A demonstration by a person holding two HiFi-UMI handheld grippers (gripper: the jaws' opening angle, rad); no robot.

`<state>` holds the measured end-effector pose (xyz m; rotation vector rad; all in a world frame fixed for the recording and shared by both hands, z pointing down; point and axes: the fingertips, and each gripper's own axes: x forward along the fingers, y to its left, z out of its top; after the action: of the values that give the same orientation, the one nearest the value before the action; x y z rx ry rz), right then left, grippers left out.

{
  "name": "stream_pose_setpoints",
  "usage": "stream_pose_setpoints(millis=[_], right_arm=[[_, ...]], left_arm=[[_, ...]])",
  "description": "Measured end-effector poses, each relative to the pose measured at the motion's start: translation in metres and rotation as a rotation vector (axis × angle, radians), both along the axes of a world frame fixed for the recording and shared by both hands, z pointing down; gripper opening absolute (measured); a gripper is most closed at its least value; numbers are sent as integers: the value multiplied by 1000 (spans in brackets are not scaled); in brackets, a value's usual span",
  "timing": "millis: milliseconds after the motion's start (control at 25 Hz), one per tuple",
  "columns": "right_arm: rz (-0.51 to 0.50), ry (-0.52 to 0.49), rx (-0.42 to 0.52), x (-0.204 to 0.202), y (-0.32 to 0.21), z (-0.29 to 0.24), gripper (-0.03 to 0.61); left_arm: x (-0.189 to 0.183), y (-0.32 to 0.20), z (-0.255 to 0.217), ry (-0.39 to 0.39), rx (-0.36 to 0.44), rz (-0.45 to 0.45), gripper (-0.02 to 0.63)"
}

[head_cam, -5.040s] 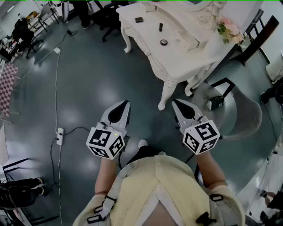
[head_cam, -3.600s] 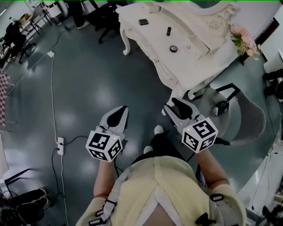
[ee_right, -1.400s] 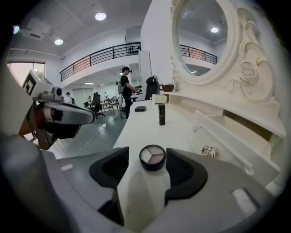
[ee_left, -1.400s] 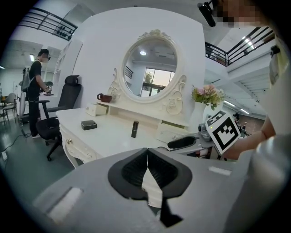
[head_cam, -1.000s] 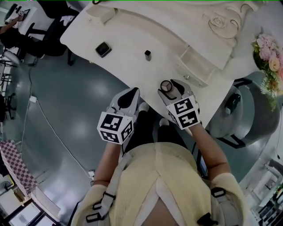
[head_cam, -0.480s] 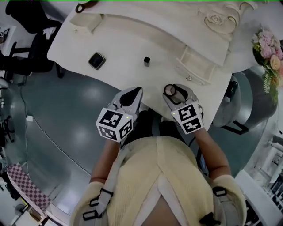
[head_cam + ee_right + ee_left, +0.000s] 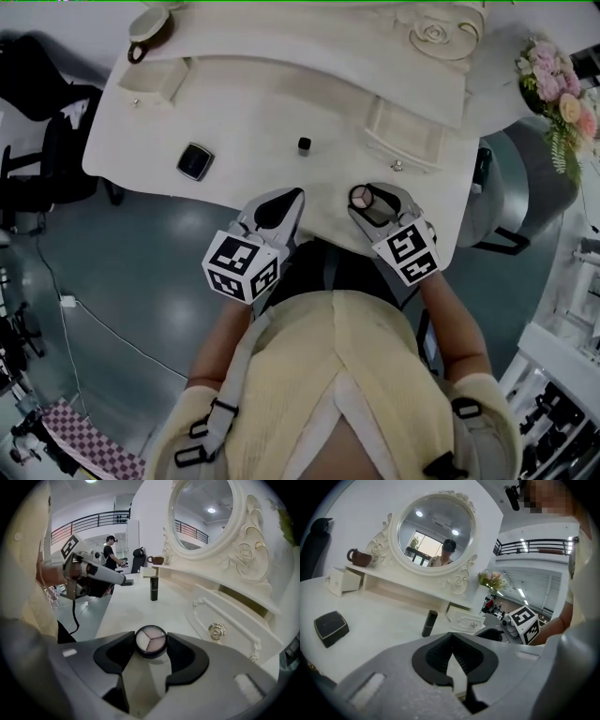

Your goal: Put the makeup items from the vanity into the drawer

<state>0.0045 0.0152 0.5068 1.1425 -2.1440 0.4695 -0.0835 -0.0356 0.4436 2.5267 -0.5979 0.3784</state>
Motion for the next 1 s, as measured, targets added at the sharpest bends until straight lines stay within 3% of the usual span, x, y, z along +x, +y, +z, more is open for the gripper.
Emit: stream_pose_setpoints(millis=[240,400,640,1000], right_arm=[[-12,-1,12,-1,2,0,219],[-46,-42,9,-4,5,-7,219],[-83,-63,57,4,1,-52,219],[-37,-56,74,43,-21,-97,219]], left_arm=[[2,-8,-3,-63,110,35,0],[-1,-10,-4,-102,128,13,0],[20,-8,-32,-72,177,19,0],[62,-23,-61,-69,260,20,0]])
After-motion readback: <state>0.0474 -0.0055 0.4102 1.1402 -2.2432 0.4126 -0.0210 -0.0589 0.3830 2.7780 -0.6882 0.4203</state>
